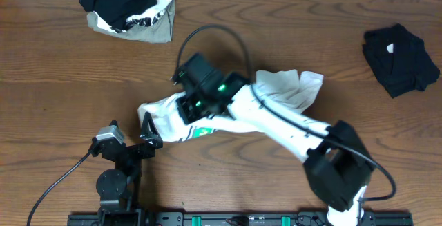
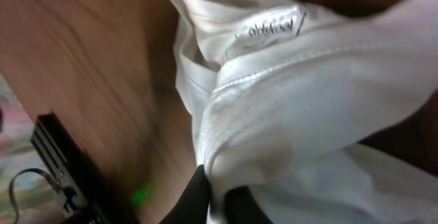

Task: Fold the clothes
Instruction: 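Drag the T-shirt collar toward the left gripper, then release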

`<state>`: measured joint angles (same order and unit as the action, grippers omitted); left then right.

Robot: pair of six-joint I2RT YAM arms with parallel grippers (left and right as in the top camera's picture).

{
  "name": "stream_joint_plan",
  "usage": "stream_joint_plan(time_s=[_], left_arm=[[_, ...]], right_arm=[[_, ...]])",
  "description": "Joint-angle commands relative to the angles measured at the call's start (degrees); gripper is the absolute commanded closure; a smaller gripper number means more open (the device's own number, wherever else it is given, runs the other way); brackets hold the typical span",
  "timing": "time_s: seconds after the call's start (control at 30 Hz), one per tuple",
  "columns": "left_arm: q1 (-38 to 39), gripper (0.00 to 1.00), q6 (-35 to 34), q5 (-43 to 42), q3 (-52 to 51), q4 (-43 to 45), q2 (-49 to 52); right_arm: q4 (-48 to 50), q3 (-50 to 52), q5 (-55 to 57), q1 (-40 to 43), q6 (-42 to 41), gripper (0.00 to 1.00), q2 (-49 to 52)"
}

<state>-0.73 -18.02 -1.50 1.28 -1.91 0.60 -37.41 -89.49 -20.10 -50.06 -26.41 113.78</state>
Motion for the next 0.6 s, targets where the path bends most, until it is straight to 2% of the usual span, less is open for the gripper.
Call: stream_joint_plan(time_s=[0.0, 0.03, 0.13, 0.3, 0.4, 0.47, 0.57], left_arm=[[-0.2, 0.02, 0.3, 0.7, -1.0, -2.1, -0.4], [-0.2, 0.02, 0.3, 0.7, -1.0, -2.1, -0.4], [-0.2, 0.02, 0.3, 0.7, -1.0, -2.1, -0.4], [-0.2, 0.02, 0.3, 0.7, -1.0, -2.1, -0.4], [-0.2, 0.02, 0.3, 0.7, -1.0, -2.1, -0.4], [-0.2, 0.02, 0.3, 0.7, -1.0, -2.1, -0.4], [-0.2, 0.02, 0.3, 0.7, -1.0, -2.1, -0.4]], right_arm=[[0.0, 0.4, 4.4, -2.3, -1.8, 0.81, 0.6], [-0.1, 0.3, 5.0, -2.5, -1.8, 0.74, 0.4], [-0.6, 0.3, 5.3, -1.2, -1.8, 0.6, -0.1], [-5.0, 0.2, 5.3, 5.3, -1.0, 0.51, -3.5], [-9.1, 0.2, 5.3, 10.3, 1.3, 0.48, -7.1], [-10.8, 0.2, 4.1, 12.8, 3.4, 0.53, -9.7], [-12.6, 0.2, 2.5, 15.1, 5.8, 0.53, -13.2]])
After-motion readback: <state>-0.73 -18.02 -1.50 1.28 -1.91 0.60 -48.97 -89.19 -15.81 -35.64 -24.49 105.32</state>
